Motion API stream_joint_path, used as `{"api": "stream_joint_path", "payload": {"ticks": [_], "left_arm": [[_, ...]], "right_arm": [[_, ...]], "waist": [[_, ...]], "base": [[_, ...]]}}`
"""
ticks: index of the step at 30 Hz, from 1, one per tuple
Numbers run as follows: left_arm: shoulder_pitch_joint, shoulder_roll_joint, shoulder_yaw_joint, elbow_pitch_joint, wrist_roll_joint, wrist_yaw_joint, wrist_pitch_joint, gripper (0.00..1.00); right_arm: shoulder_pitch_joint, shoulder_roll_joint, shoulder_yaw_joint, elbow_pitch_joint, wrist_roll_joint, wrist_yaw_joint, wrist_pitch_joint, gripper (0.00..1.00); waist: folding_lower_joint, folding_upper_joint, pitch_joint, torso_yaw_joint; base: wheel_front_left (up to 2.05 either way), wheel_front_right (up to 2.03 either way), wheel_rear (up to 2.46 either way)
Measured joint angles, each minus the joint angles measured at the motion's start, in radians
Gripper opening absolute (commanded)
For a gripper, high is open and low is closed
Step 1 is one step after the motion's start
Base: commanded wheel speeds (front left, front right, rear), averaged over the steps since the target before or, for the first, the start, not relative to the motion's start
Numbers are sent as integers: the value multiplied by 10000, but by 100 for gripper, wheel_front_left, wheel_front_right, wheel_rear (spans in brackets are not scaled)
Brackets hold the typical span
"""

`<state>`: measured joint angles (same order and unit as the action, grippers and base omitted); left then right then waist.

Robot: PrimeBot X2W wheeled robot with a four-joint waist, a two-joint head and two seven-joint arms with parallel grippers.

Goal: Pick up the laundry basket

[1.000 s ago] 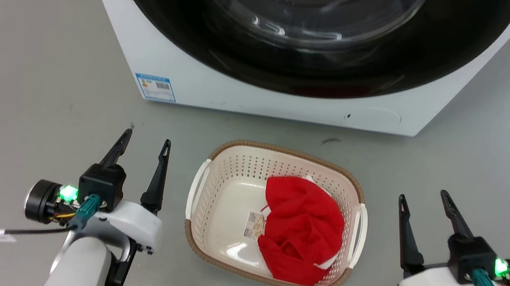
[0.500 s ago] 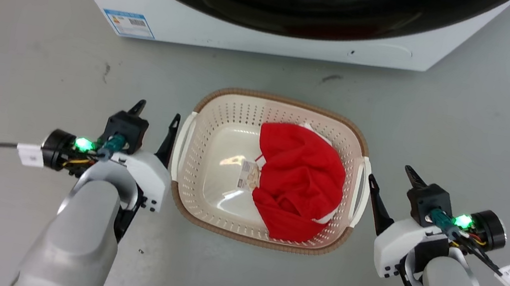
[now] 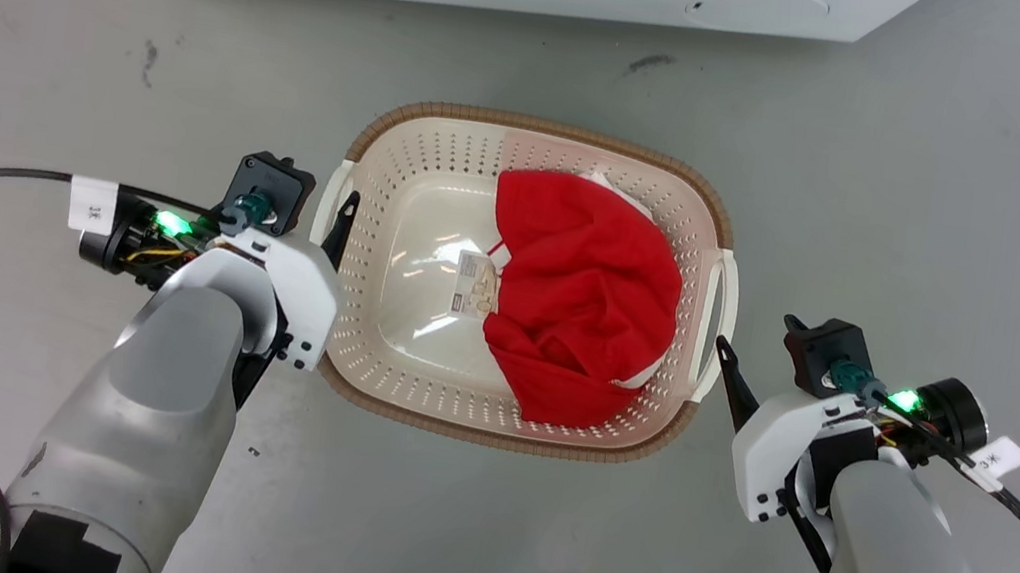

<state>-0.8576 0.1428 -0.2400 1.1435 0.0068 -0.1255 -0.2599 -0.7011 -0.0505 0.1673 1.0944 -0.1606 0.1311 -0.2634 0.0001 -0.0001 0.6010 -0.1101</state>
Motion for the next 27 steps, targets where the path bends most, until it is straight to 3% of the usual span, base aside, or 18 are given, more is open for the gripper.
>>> {"api": "stream_joint_path", "payload": {"ticks": [8, 27], "left_arm": [[-816, -59, -337, 828, -127, -27, 82, 100], [-1578, 67, -1101, 1336, -470, -35, 602, 100]], "right_arm": [[-762, 0, 899, 742, 961, 0, 81, 100], [-1662, 2, 2265, 1055, 2508, 0, 533, 100]], "waist": [[0, 0, 713, -80], [-1, 1, 2126, -279]], "base": [[0, 0, 0], [0, 0, 0]]}}
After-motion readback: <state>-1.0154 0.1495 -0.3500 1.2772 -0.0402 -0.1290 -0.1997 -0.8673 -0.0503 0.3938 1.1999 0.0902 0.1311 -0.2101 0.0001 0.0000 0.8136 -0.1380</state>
